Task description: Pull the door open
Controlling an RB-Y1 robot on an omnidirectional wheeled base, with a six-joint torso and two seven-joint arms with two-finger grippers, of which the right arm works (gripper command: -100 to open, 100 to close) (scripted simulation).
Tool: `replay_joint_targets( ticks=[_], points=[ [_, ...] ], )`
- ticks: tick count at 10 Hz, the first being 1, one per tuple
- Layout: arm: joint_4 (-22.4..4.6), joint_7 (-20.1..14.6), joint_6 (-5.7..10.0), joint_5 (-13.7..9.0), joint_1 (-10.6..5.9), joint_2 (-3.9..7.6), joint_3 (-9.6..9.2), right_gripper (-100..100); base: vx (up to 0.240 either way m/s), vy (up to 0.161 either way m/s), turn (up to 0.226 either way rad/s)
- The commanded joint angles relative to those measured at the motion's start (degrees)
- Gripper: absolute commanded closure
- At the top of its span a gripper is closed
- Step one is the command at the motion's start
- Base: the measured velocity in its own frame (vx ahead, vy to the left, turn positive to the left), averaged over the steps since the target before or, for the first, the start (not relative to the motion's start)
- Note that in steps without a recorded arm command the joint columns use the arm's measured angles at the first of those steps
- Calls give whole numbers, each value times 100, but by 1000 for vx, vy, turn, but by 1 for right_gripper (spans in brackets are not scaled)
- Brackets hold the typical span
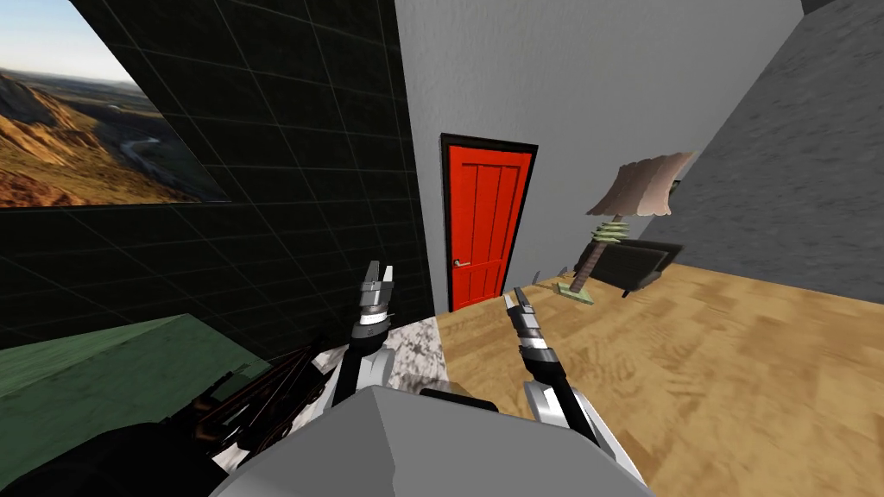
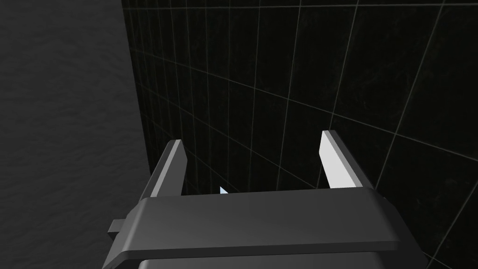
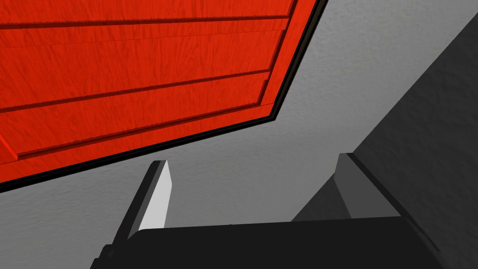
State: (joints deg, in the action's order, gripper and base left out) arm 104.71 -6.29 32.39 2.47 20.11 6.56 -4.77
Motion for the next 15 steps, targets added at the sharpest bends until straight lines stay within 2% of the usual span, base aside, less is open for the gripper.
replay_joint_targets(
  ticks=[1, 15],
  points=[
    [-276, -34, 74, -27, -97, 45, -5, -100, 100, 16, 95],
    [-2636, -378, 765, -294, -773, 520, -53, -100, 105, 7, 99]
  ],
)
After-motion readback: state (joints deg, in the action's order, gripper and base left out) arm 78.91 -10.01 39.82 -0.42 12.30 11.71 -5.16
